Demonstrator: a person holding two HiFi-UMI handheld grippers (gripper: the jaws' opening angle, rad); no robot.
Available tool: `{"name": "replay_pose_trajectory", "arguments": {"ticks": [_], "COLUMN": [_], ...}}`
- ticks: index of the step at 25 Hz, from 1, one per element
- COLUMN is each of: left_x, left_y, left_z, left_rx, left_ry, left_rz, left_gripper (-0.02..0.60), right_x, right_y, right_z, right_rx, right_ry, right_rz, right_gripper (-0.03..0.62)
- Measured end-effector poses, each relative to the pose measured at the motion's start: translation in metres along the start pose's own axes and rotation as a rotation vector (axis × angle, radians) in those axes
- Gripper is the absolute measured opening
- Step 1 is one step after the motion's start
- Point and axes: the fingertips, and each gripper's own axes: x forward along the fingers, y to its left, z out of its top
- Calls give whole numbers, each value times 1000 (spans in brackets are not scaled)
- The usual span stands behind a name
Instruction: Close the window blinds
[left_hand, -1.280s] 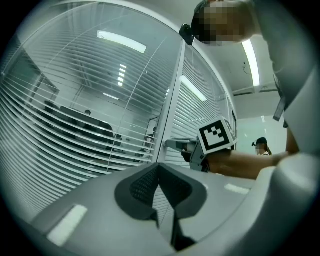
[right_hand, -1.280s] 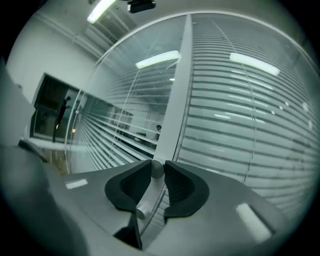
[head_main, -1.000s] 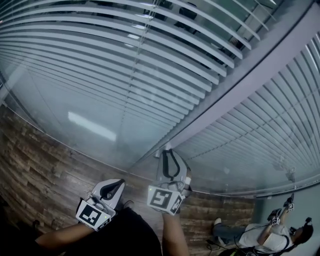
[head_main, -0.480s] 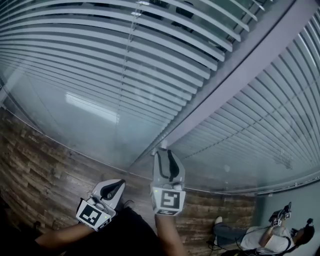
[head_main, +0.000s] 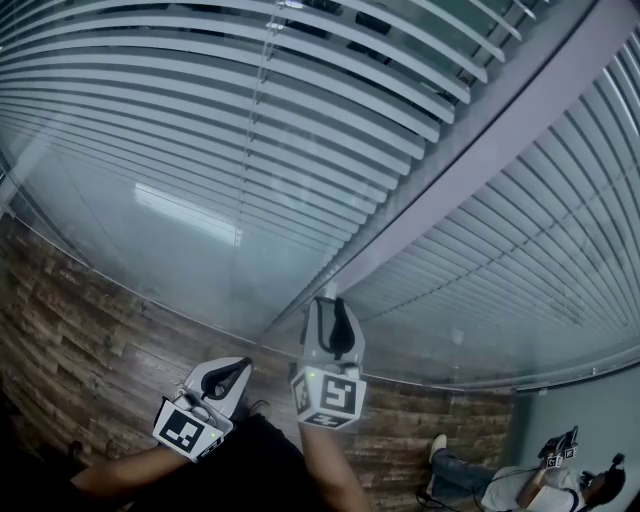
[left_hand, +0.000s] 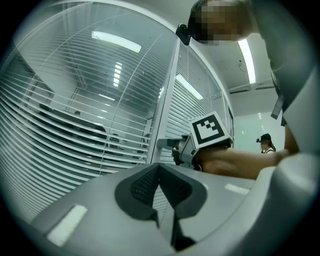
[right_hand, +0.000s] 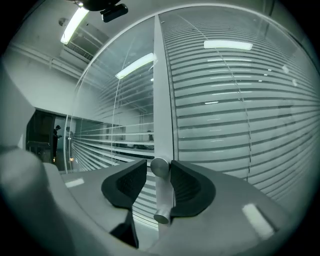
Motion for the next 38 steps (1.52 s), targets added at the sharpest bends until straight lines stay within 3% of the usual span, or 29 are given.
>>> {"name": "replay_pose_trajectory", "arguments": {"ticks": [8,14,21,23,25,26,30,32,34,38], "left_x": [4,6,10,10,10,10,10,10,9,7], "left_y": [4,2,-5,-8,-9,-8,-3,-1,0,1], "left_z": [16,19,16,17,16,14,-4,-9,-11,-9], "left_rx": [5,33,14,14,11,10,8,10,10,8], "left_ry": [3,-11,-4,-5,-2,1,10,12,17,19], "left_rz": [17,7,-26,-33,-35,-34,-30,-28,-24,-20], "left_gripper": [-2,-2,-2,-2,-2,-2,-2,-2,-2,-2], "right_x": [1,4,4,4,4,3,-1,-3,-2,1], "right_y": [-2,5,13,13,13,12,0,-9,-9,-3], "right_z": [13,16,10,10,10,10,2,-1,-2,0], "right_rx": [-74,-402,-931,-999,-938,-847,-227,-23,67,122], "right_ry": [-4,35,168,191,183,162,30,-16,-40,-47], "right_rz": [-32,-17,-43,-37,-21,-6,31,6,-10,-38], "right_gripper": [132,130,129,129,133,136,152,151,147,147]}}
